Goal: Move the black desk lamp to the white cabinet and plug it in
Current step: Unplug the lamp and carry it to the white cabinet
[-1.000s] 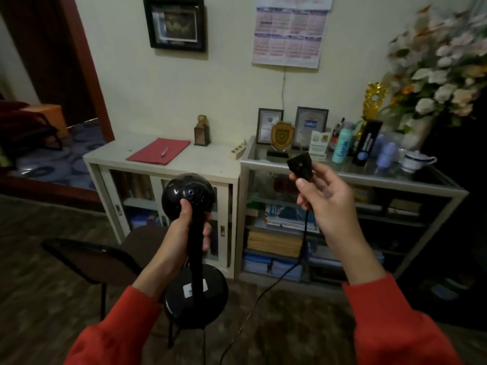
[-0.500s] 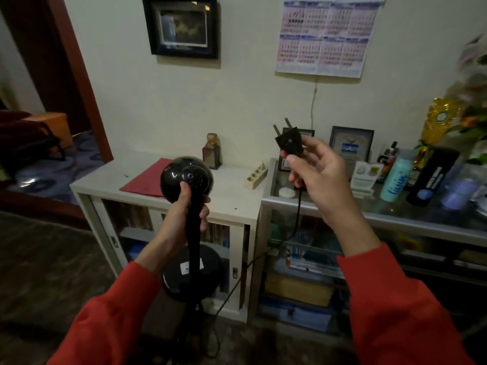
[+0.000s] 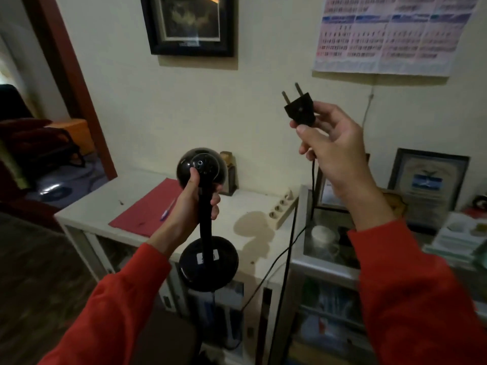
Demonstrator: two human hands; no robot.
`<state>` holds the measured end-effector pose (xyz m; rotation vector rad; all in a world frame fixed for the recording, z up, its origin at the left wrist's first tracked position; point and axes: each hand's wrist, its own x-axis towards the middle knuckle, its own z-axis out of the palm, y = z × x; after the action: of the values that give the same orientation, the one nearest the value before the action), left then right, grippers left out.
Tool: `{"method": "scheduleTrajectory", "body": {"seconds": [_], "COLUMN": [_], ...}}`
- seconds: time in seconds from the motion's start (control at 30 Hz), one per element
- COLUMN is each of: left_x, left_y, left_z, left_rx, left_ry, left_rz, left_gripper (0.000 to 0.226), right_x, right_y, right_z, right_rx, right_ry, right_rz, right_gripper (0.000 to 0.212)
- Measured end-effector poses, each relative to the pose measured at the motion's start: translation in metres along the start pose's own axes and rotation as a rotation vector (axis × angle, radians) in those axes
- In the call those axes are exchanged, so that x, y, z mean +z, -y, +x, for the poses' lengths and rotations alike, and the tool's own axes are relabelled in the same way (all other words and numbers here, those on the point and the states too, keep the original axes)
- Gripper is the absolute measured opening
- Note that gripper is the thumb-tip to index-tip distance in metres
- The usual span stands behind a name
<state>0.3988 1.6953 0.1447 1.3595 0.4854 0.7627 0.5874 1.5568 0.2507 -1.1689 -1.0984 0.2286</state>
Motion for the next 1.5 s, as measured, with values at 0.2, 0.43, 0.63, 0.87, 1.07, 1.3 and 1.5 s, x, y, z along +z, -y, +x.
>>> {"method": "scheduleTrajectory", "body": {"seconds": [0.2, 0.43, 0.63, 0.87, 1.07, 1.3, 1.5], "left_x": [-0.016, -0.049, -0.071, -0.077, -0.089, -0.113, -0.093], "left_y": [0.022, 0.071, 0.107, 0.116, 0.120, 0.149, 0.180], "left_z": [0.079, 0.160, 0.208, 0.224, 0.221, 0.170, 0.119], "left_rx": [0.004, -0.067, -0.107, -0.099, -0.129, 0.057, 0.218], "left_ry": [0.008, 0.023, 0.081, 0.112, 0.189, -0.197, -0.162], "left_rz": [0.027, -0.005, -0.065, -0.054, -0.046, 0.440, 0.781], "left_gripper": [0.068, 0.069, 0.068, 0.069, 0.064, 0.017, 0.017], "right_x": [0.014, 0.026, 0.025, 0.019, 0.017, 0.016, 0.012], "right_y": [-0.038, -0.110, -0.170, -0.222, -0.244, -0.258, -0.274], "right_z": [0.074, 0.126, 0.154, 0.142, 0.130, 0.109, 0.088], "right_rx": [-0.054, -0.029, 0.021, 0.037, 0.077, 0.096, 0.203], "right_ry": [0.016, -0.011, -0.063, -0.044, -0.018, 0.001, -0.022], "right_rz": [-0.012, -0.111, -0.236, -0.383, -0.430, -0.429, -0.374], "right_gripper": [0.030, 0.030, 0.032, 0.035, 0.039, 0.046, 0.033]}}
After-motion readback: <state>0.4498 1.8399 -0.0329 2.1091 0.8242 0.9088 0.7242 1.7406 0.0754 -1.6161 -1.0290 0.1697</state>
